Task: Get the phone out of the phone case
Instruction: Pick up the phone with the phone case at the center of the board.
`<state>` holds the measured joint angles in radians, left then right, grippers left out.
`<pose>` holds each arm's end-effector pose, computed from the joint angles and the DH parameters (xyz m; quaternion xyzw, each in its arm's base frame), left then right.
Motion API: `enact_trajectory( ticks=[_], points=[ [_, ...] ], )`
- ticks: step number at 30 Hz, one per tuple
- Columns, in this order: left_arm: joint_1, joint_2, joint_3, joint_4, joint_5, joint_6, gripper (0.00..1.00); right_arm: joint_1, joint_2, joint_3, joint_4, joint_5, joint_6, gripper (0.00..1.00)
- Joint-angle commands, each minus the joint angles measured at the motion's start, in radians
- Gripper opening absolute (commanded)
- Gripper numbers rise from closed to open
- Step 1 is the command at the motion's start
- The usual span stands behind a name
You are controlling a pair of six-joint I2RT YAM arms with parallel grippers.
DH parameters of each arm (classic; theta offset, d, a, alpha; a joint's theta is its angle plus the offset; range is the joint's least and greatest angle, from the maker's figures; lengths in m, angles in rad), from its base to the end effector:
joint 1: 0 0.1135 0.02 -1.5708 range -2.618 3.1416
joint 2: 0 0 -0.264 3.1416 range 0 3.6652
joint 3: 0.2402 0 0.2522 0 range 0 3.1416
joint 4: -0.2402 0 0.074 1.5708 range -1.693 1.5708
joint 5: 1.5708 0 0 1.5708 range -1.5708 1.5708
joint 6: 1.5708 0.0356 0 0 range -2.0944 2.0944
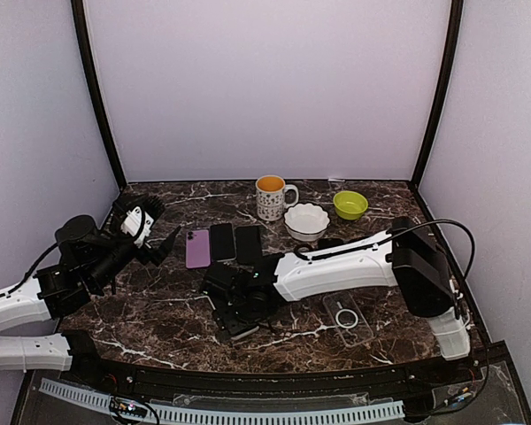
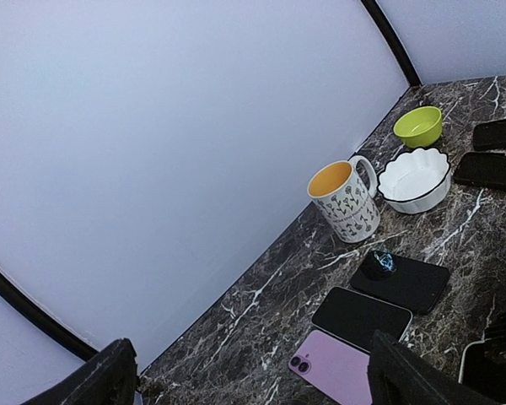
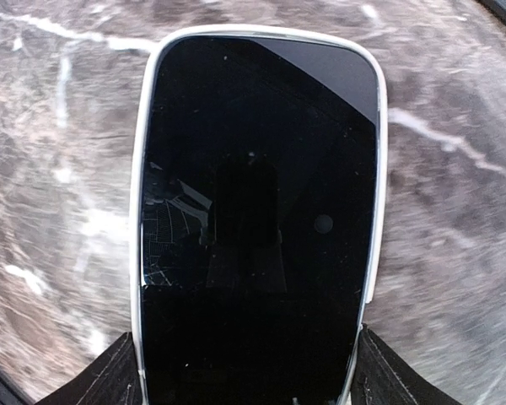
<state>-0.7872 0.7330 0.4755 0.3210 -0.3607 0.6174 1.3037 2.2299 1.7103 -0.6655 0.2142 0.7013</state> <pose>0.1381 -0.1208 0.2926 0.3350 0.5984 0.0615 0.7252 0.1300 0.4465 0.1519 -0.2699 0.9380 0.1041 0.1910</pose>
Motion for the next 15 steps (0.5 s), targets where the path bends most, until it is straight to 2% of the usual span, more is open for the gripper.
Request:
enact_trajectory(
  ticks=[1,4,8,15],
  points=[
    [0.008,0.004,0.011,0.013,-0.002,-0.020,0.98,-0.042,-0.057,-0.101,0.046,0.002,-0.157,0.53],
    [0.008,0.016,0.030,-0.023,0.020,-0.072,0.98,-0.060,-0.109,-0.149,0.070,0.026,-0.236,0.49],
    [0.015,0.067,0.081,-0.083,0.051,-0.168,0.99,-0.087,-0.217,-0.262,0.203,0.008,-0.350,0.43],
    [0.043,0.181,0.268,-0.287,0.120,-0.367,0.99,-0.101,-0.328,-0.353,0.355,0.060,-0.524,0.38]
  ],
)
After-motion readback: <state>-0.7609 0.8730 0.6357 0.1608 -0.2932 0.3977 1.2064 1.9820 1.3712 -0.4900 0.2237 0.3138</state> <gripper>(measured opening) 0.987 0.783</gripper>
